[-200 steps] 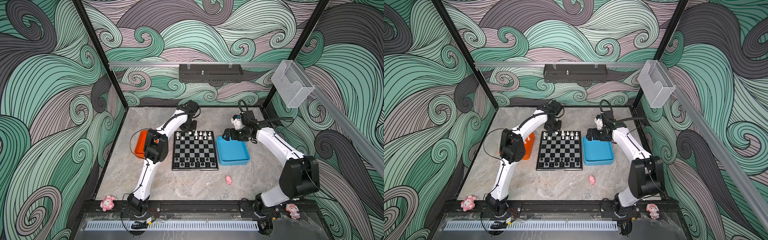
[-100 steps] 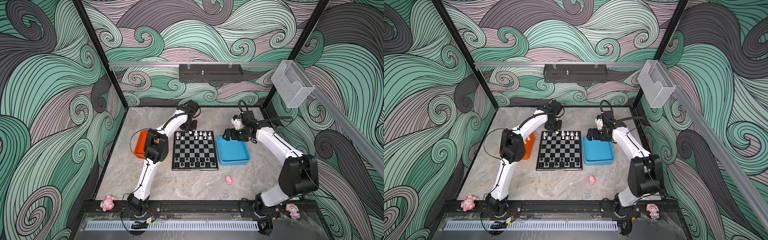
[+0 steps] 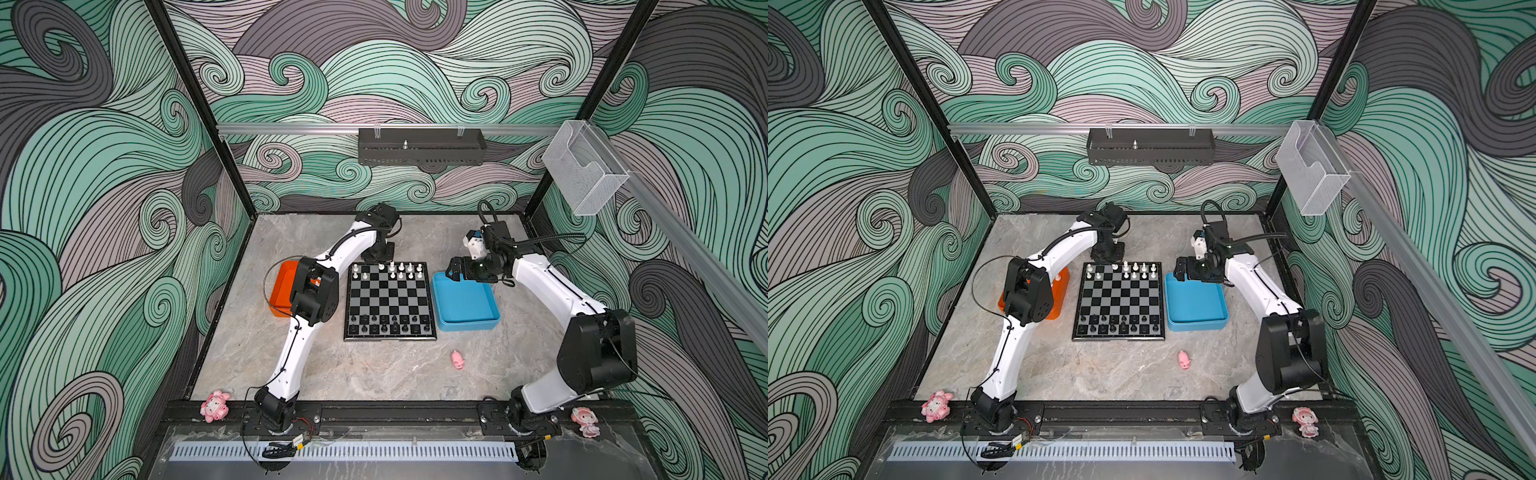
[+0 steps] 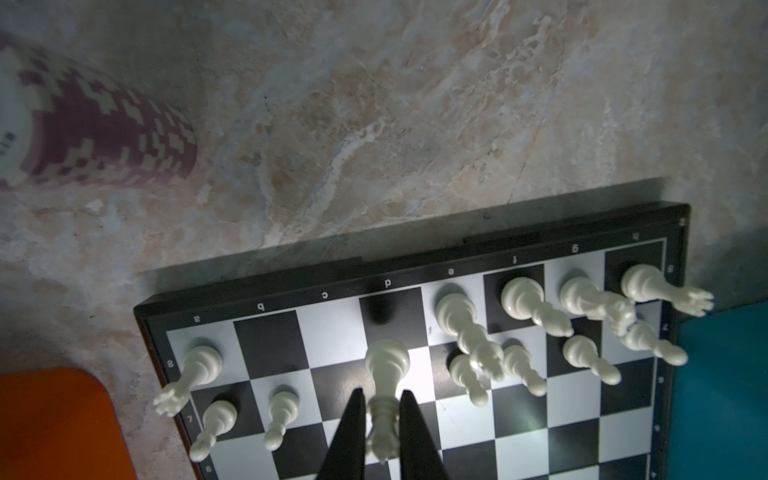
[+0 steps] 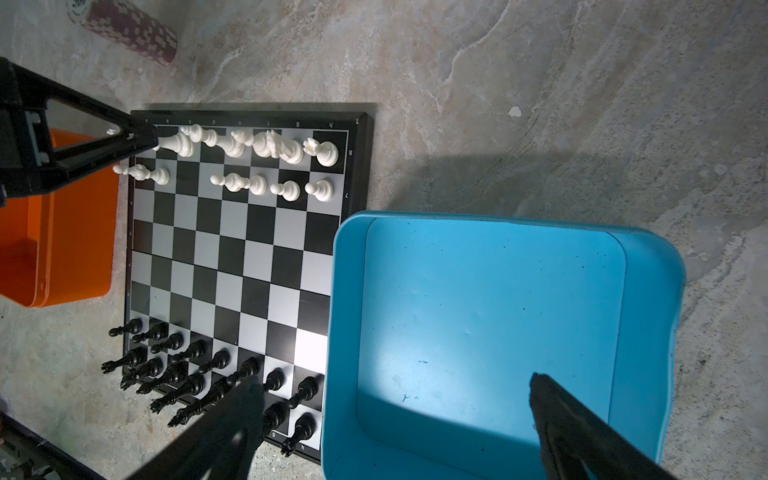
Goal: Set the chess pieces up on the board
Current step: 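Lower the white king with the left gripper onto a far-row square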
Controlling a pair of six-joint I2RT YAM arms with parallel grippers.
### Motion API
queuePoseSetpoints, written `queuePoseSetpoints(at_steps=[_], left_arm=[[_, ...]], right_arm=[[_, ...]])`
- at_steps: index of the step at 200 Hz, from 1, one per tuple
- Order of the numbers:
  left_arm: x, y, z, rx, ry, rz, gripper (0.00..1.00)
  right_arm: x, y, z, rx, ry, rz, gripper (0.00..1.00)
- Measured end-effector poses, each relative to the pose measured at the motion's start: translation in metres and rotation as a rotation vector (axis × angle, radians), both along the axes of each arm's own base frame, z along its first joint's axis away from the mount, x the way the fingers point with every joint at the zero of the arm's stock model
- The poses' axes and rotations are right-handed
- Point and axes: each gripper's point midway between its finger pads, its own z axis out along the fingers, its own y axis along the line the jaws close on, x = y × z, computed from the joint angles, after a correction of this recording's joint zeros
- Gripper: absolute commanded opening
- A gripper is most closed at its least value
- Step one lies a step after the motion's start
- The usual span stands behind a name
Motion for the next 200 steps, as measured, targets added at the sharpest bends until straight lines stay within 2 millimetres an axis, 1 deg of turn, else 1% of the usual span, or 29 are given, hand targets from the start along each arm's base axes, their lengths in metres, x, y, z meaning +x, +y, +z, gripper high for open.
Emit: queuePoseSetpoints(at_steps=[47,108,200], left_arm=[[0.000,0.000,-0.001,-0.001,0.003,0.000,0.16],[0.000,-0.002,-0.015,0.002,0.024,0.000,0.16],[0.003,-0.004,-0.014,-0.008,0.011,0.000,0.16]], right_arm=[[0.000,0.000,0.000,0.002,0.002,0.001,0.99],[0.001,-0.001,-0.003,0.002,0.009,-0.003,0.99],[0.002,-0.001,-0.006,0.002,0.014,-0.004,0.99]])
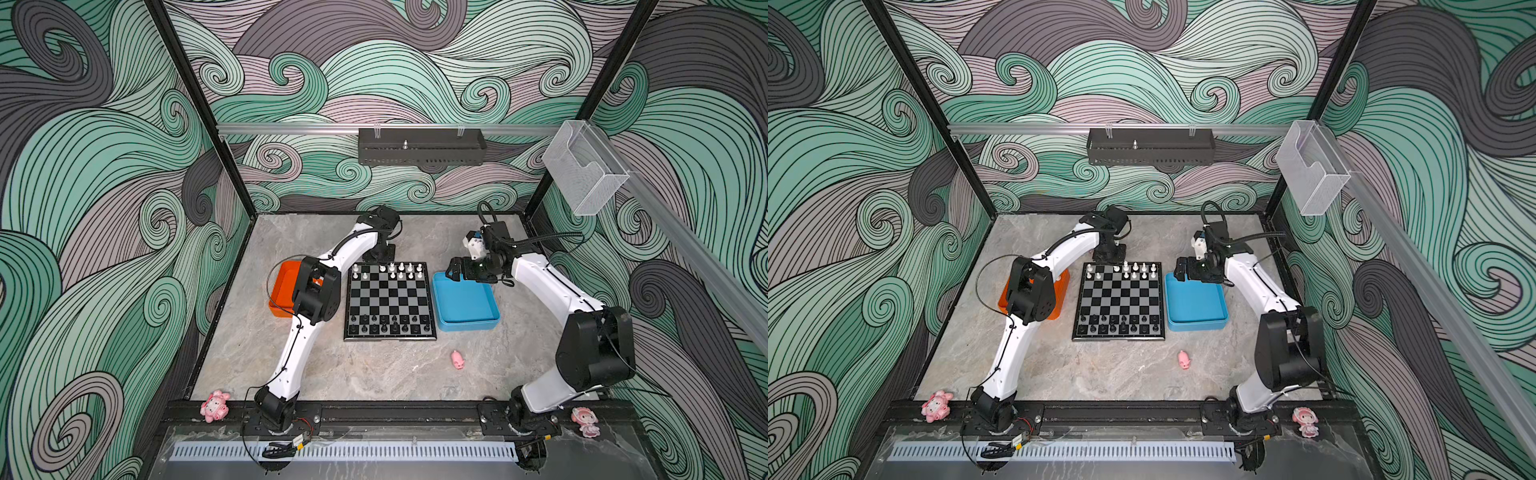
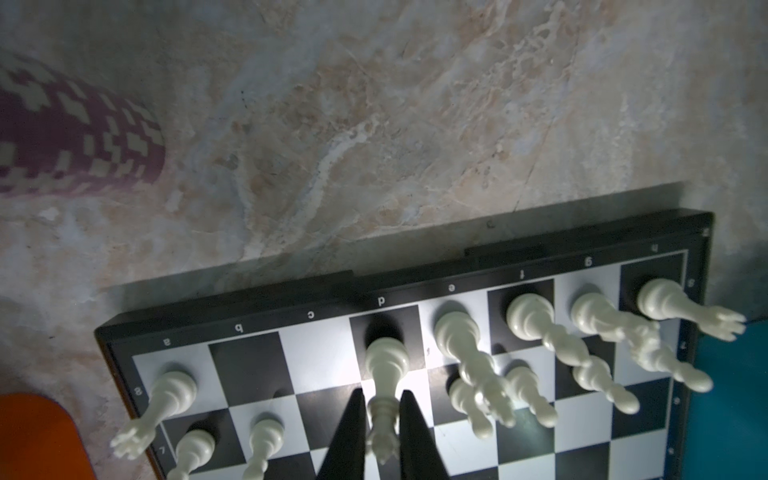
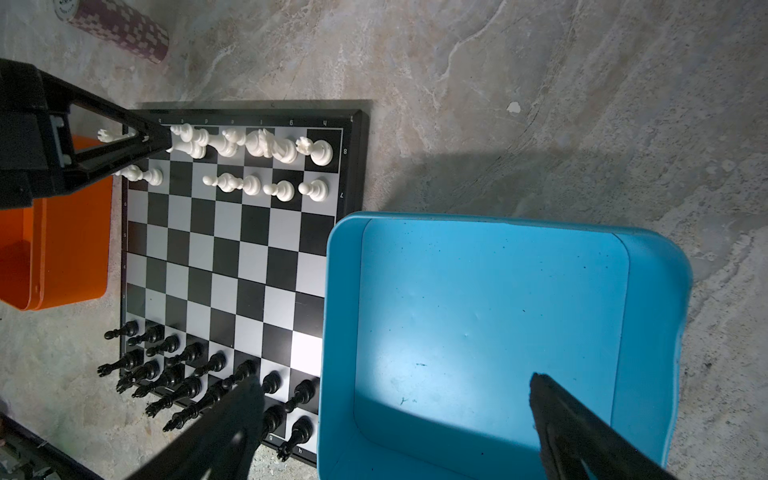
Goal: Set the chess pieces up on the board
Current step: 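Lower the white king with the left gripper onto a far-row square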
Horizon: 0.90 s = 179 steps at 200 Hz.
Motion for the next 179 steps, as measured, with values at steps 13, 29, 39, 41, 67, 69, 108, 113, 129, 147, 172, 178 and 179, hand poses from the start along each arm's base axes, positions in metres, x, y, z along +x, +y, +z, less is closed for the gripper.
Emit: queuePoseSetpoints(at_steps=[13,29,39,41,67,69,108,113,129,147,172,178,179], left_arm=[[0.0003,-0.0002,0.0001,-0.001,-0.001,0.000,0.16],[0.0004,-0.0003,-0.0002,-0.001,-0.001,0.000,0.16],[0.0009,-0.0006,-0.0003,-0.002,-0.003,0.000,0.16],[0.0010,-0.0006,-0.0003,-0.002,-0.003,0.000,0.16],[0.0017,-0.0011,-0.0008,-0.004,-0.005,0.000,0.16],[0.0019,-0.0011,-0.0008,-0.003,-0.006,0.000,0.16],[0.0033,-0.0019,-0.0005,-0.007,-0.012,0.000,0.17],[0.0033,-0.0018,-0.0005,-0.006,-0.012,0.000,0.18],[0.0032,-0.0018,-0.0013,-0.005,-0.010,0.000,0.18],[0.0031,-0.0017,-0.0031,-0.004,-0.007,0.000,0.19],[0.0031,-0.0017,-0.0034,-0.004,-0.007,0.000,0.19],[0.0031,-0.0017,-0.0034,-0.004,-0.007,0.000,0.19],[0.0031,-0.0017,-0.0034,-0.004,-0.007,0.000,0.19]], right_arm=[[0.0001,0.0000,0.0000,0.000,0.000,0.000,0.99],[0.0001,0.0000,0.0000,0.000,0.000,0.000,0.99],[0.0002,-0.0003,-0.0001,0.000,0.000,-0.001,0.99],[0.0002,-0.0003,-0.0001,0.000,0.000,-0.001,0.99],[0.0006,-0.0015,-0.0001,0.001,0.000,-0.004,0.99],[0.0006,-0.0015,-0.0001,0.001,0.000,-0.004,0.99],[0.0008,-0.0016,-0.0007,0.000,0.001,-0.005,0.99],[0.0009,-0.0016,-0.0010,0.000,0.002,-0.005,0.99],[0.0014,-0.0018,-0.0018,0.000,0.003,-0.005,0.99],[0.0018,-0.0017,-0.0034,0.000,0.006,-0.005,0.99],[0.0023,-0.0016,-0.0039,0.000,0.006,-0.005,0.99],[0.0022,-0.0016,-0.0039,0.000,0.006,-0.005,0.99],[0.0022,-0.0016,-0.0039,0.000,0.006,-0.005,0.99]])
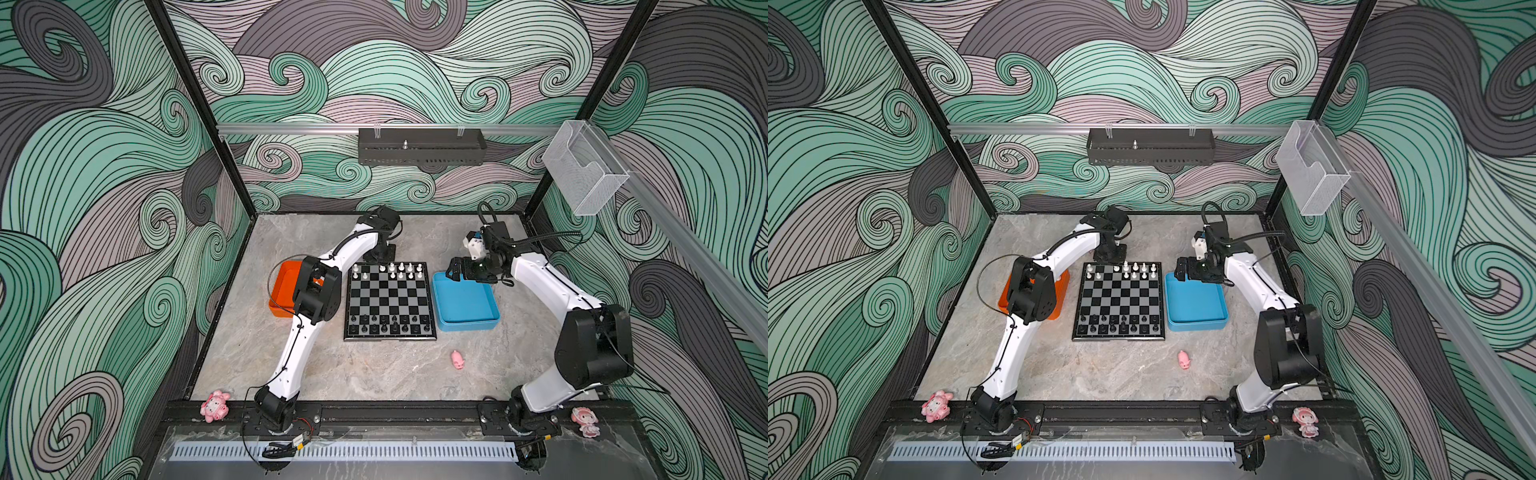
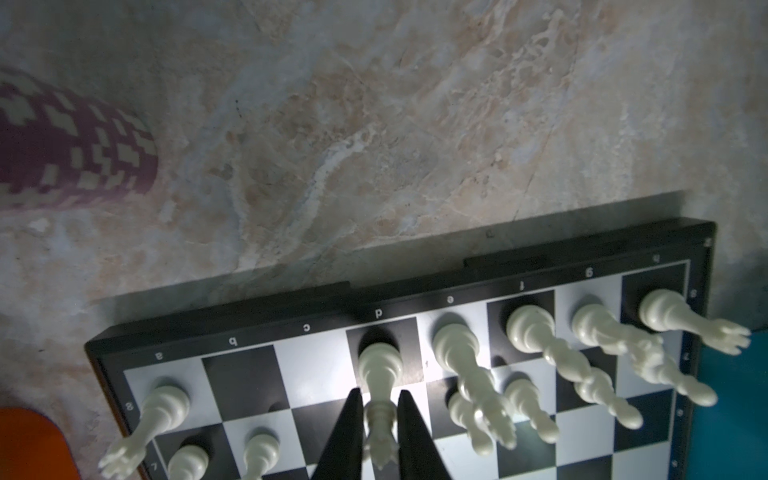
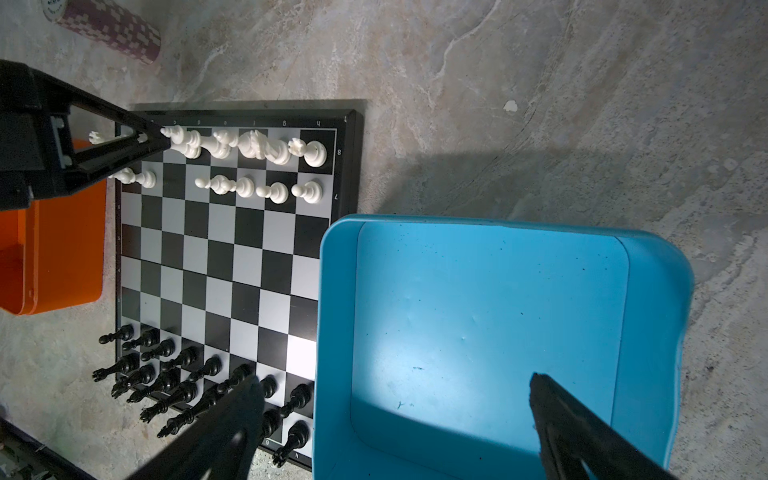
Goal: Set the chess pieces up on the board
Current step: 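Lower the white king with the left gripper onto a far-row square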
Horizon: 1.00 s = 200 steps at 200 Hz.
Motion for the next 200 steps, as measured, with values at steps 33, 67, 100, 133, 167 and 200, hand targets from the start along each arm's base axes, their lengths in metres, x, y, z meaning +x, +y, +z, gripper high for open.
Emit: queuePoseSetpoints(at_steps=[33,67,100,133,167,200], left_arm=[[0.0001,0.0000,-0.0002,0.000,0.000,0.000,0.19],[0.0006,-0.0004,0.0000,-0.001,-0.002,0.000,0.18],[0.0016,-0.0009,0.0003,-0.004,-0.006,0.000,0.17],[0.0021,-0.0011,0.0005,-0.005,-0.008,0.000,0.17],[0.0021,-0.0011,0.0005,-0.005,-0.008,0.000,0.17],[0.0021,-0.0011,0.0003,-0.005,-0.008,0.000,0.17]], right_arm=[[0.0001,0.0001,0.0001,0.000,0.000,0.000,0.99],[0.0001,0.0001,0.0001,0.000,0.000,0.000,0.99],[0.0000,0.0001,0.0001,0.001,0.000,0.000,0.99],[0.0000,0.0001,0.0001,0.001,0.000,0.000,0.99],[0.0002,-0.0002,0.0001,0.001,0.000,0.000,0.99],[0.0002,-0.0014,-0.0004,0.002,0.001,-0.004,0.99]])
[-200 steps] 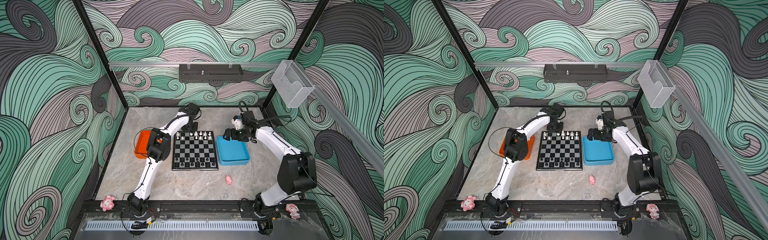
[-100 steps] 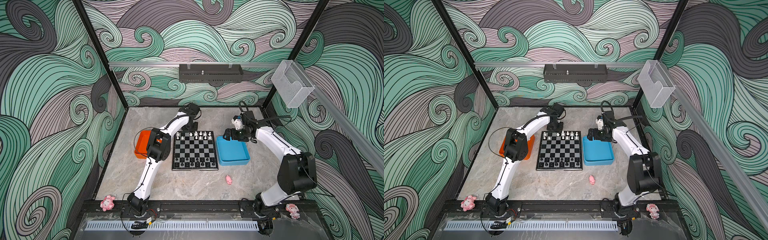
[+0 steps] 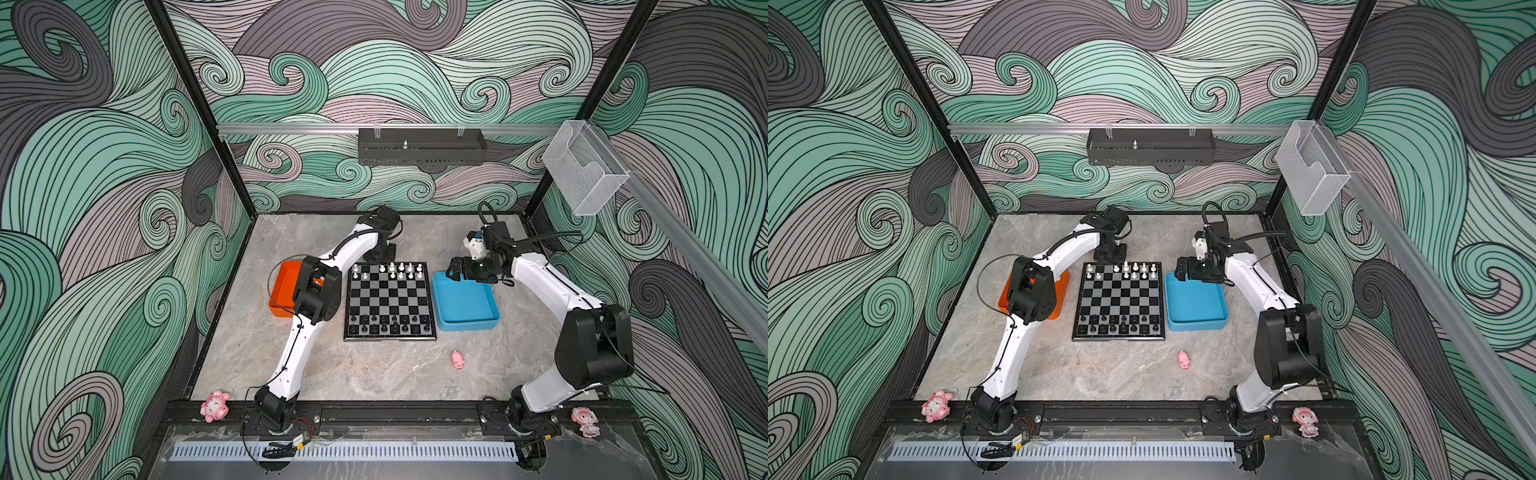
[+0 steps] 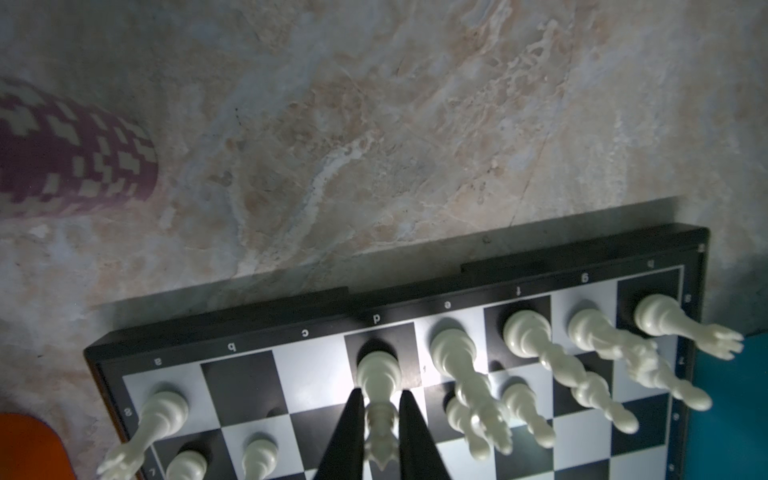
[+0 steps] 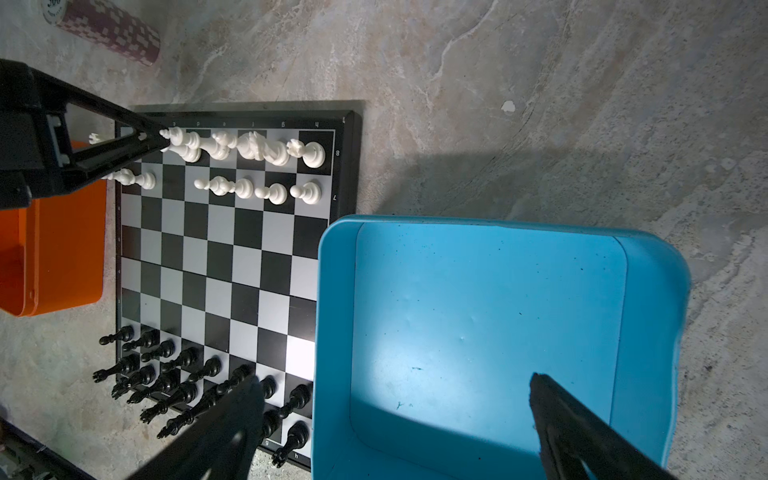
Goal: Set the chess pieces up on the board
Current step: 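Lower the white king with the left gripper onto a far-row square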
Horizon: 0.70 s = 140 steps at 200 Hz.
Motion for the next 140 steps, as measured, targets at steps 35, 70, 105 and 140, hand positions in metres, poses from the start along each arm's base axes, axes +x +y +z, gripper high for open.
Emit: queuePoseSetpoints(at_steps=[35,70,105,140], left_arm=[[0.0000,0.0001,-0.0017,0.002,0.002,0.000,0.17],[0.0002,0.0004,-0.0025,0.004,0.002,0.001,0.17],[0.0004,0.0007,-0.0024,0.005,0.001,0.007,0.15],[0.0006,0.0010,-0.0024,0.005,0.001,0.009,0.14]], right_arm=[[-0.0004,0.0003,-0.0017,0.001,0.005,0.001,0.99],[-0.0005,0.0006,-0.0017,0.003,0.005,0.002,0.99],[-0.0006,0.0012,-0.0017,0.006,0.006,0.003,0.99],[-0.0008,0.0022,-0.0014,0.011,0.007,0.006,0.99]])
